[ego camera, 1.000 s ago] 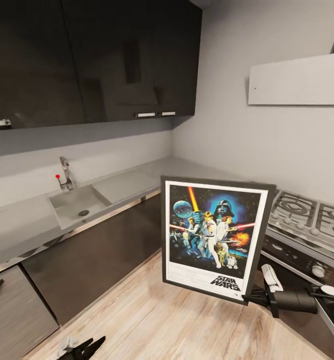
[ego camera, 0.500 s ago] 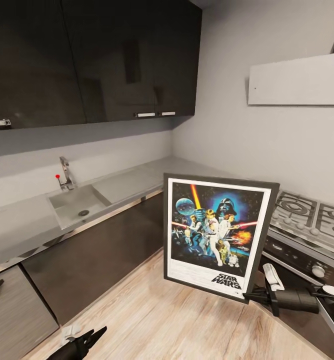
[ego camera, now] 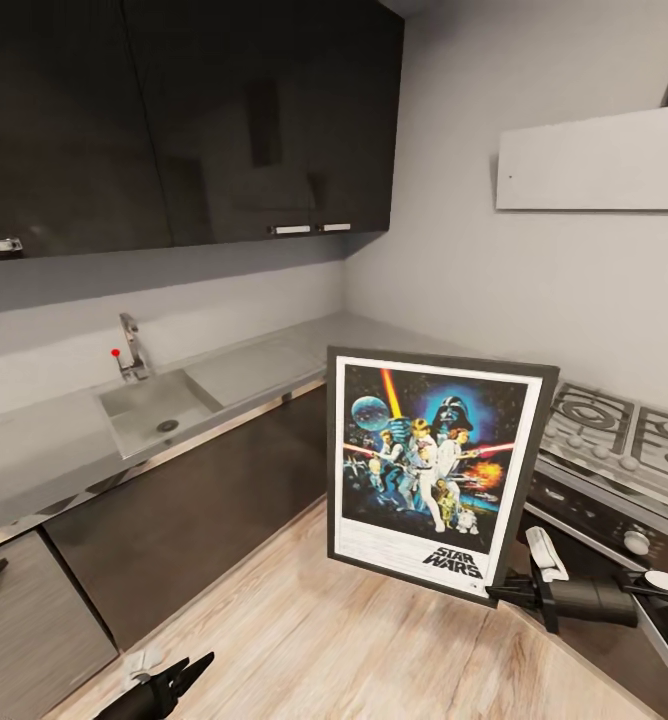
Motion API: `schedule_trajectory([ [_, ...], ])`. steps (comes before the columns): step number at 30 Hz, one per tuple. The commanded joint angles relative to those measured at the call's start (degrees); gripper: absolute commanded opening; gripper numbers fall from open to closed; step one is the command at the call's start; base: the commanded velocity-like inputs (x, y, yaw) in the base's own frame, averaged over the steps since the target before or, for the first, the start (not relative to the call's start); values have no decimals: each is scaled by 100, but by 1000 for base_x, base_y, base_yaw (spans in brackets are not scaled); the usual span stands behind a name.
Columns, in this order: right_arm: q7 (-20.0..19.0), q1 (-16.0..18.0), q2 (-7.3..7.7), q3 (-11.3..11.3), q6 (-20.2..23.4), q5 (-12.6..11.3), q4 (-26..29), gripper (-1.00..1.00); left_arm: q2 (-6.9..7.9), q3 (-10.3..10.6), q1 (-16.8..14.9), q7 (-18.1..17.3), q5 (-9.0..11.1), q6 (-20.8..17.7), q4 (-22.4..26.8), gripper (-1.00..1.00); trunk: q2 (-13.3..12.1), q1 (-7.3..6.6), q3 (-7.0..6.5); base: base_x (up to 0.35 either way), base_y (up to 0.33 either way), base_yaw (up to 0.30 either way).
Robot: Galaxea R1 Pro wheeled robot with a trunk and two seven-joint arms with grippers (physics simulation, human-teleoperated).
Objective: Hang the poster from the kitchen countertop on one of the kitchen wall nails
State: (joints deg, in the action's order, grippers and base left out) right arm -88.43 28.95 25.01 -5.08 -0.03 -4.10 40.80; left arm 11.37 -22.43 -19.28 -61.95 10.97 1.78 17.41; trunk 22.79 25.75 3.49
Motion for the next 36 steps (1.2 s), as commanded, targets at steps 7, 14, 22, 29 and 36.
schedule_trajectory([
  [7, -26, 6, 1, -2, 4, -12, -2, -100, -3, 1, -6, 10, 6, 28, -22, 100, 13, 3, 13, -186, 42, 23],
  [14, -25, 6, -4, 5, -5, -6, -2, -100, -3, 2, -6, 15, 2, 33, -27, 100, 13, 3, 22, -84, 22, 222],
  [22, -25, 6, -5, 6, -6, -4, -2, -100, -3, 1, -6, 16, -5, 33, -35, 100, 13, 3, 30, -189, 140, 145],
  [29, 9, 6, -5, 14, -12, -3, -2, -100, -3, 2, -6, 16, -7, 33, -31, 100, 13, 3, 36, -171, 121, 87],
  [36, 234, 6, -11, 35, -14, -10, -2, -100, -3, -4, -6, 16, -8, 40, -32, 100, 13, 3, 53, -57, 43, 237],
])
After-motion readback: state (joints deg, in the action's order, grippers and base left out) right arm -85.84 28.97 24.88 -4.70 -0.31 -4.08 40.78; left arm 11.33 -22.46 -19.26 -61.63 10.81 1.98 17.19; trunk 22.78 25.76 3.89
